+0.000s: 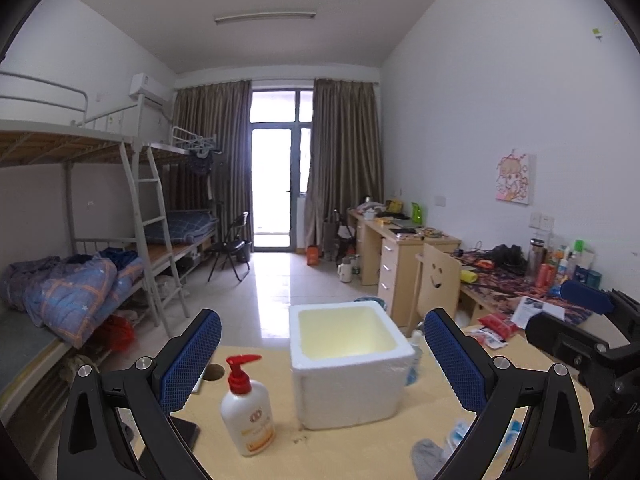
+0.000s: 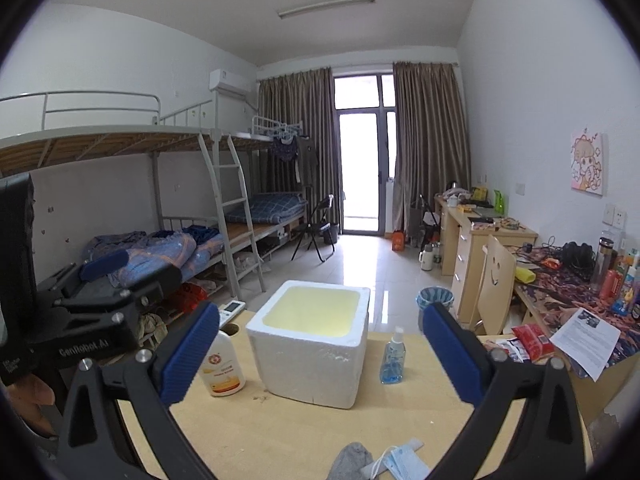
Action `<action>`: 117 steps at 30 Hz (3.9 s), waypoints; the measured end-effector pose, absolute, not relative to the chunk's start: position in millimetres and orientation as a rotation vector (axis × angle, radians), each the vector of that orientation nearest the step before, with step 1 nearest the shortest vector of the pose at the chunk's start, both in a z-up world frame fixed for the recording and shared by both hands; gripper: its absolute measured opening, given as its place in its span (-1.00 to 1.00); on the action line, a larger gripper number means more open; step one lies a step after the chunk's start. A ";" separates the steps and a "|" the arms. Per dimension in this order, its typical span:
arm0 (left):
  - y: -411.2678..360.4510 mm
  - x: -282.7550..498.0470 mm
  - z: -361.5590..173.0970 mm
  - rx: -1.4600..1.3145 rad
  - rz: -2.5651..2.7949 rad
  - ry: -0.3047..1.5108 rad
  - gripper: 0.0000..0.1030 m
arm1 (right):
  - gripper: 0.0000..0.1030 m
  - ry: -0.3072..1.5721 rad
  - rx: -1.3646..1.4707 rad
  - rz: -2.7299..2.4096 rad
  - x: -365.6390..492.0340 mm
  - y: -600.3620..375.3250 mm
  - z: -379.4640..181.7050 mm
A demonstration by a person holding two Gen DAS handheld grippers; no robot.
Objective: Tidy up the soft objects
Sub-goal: 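Move both tools back from the box toward the remaining table items, then lower the open left tool over the grey sock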
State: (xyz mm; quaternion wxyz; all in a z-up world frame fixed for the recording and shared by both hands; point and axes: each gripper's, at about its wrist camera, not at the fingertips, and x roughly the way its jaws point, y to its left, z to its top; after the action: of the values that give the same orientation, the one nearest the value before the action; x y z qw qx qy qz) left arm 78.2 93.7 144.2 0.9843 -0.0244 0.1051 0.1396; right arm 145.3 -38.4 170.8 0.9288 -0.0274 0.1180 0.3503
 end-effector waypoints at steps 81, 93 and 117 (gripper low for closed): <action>-2.9 80.6 -33.4 -0.025 -0.065 0.414 0.98 | 0.99 0.464 -0.055 0.435 129.0 -147.5 -5.0; -10.9 132.4 -55.1 -0.025 -0.098 0.592 0.97 | 0.99 0.558 -0.060 0.431 162.8 -146.6 -20.9; -19.0 188.3 -80.1 -0.023 -0.091 0.823 0.14 | 0.99 0.663 -0.020 0.494 197.1 -149.4 -35.2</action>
State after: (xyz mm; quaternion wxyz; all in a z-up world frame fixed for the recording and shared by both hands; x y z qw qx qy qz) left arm 188.3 -19.0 -80.1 0.9155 -0.0110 0.3998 -0.0442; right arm 197.1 -149.4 -35.2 0.9157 -0.0096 0.3223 0.2399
